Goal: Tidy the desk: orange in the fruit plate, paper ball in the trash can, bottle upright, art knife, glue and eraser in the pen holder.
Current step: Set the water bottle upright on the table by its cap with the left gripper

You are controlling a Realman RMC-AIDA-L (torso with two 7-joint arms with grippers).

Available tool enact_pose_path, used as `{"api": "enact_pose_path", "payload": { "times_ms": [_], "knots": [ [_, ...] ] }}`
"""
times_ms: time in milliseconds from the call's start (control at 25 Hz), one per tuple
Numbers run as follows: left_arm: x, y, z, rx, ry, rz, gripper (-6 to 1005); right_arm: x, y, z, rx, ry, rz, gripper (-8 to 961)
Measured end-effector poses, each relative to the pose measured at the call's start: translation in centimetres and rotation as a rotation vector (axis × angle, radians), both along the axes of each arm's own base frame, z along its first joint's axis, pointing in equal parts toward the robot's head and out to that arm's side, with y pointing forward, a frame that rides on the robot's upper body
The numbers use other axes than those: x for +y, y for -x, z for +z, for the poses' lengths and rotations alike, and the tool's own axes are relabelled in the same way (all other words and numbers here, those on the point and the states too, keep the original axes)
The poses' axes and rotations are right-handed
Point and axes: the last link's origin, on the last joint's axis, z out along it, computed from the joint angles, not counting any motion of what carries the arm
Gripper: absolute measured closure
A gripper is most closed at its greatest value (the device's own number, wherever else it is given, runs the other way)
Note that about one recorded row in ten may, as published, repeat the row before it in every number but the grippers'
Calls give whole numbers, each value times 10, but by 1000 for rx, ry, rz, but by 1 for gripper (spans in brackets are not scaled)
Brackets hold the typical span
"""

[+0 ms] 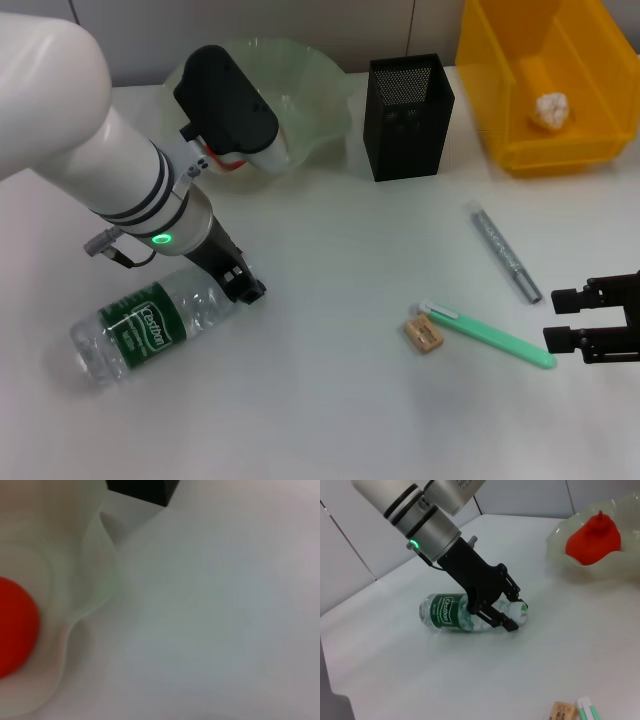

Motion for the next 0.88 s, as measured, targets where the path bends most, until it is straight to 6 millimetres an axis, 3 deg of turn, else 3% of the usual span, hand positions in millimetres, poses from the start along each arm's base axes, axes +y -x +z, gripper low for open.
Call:
{"api": "enact_pose_path", "payload": {
  "times_ms": [320, 560, 880],
  "knots": [
    [-12, -18, 2, -40, 0, -63, 547, -2, -2, 0, 2, -1, -8, 336],
    [-21, -33, 15, -84, -18, -102, 549, -2, -2, 0, 4, -1, -9, 336],
    [-27, -39, 36, -149, -79, -116, 550, -1, -1, -1, 3, 3, -4, 336]
  ]
}}
